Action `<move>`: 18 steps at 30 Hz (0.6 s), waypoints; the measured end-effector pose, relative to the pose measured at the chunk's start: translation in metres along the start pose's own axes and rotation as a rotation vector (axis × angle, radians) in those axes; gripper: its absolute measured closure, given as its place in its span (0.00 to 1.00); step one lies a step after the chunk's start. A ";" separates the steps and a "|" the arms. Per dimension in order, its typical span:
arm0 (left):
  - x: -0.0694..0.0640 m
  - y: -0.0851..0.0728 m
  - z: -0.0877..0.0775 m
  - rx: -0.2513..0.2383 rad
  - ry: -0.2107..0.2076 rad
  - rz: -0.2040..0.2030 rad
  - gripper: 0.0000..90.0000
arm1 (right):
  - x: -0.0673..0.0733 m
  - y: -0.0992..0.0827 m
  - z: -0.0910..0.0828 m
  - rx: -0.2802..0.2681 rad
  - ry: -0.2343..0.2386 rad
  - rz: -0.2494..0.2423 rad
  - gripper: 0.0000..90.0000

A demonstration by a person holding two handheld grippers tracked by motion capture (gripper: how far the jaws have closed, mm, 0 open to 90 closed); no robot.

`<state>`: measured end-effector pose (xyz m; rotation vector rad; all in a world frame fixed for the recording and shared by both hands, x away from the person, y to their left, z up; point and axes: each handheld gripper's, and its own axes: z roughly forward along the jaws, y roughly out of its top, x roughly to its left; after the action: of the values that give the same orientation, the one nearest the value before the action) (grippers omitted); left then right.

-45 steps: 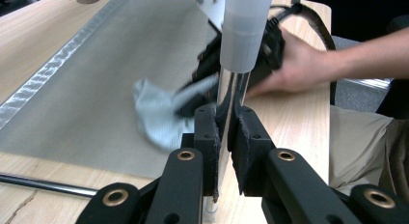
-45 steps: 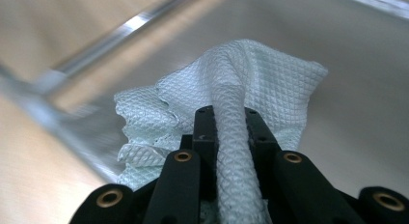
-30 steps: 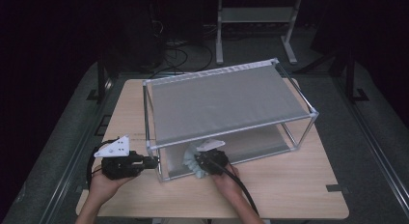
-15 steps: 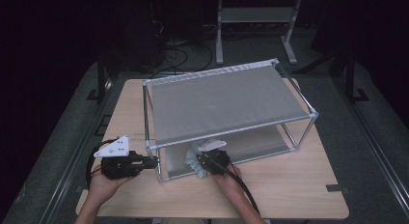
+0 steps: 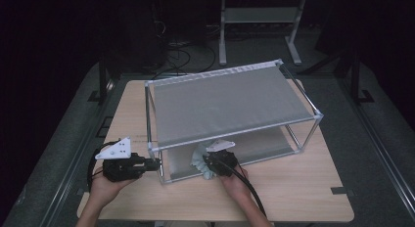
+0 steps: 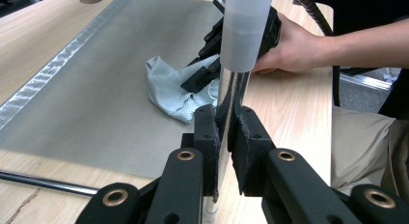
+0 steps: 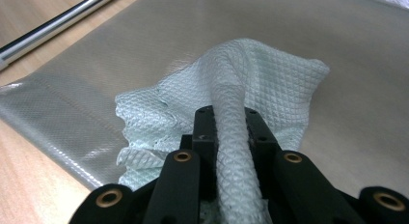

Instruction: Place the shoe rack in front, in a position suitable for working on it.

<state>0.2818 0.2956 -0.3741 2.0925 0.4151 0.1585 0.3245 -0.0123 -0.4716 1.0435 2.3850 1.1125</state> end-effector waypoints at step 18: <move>0.000 0.000 -0.001 0.003 0.007 -0.001 0.90 | 0.037 0.012 0.013 -0.002 0.059 -0.072 0.87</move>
<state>0.2813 0.2962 -0.3738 2.0949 0.4206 0.1647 0.3118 0.0269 -0.4706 0.9286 2.4456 1.1350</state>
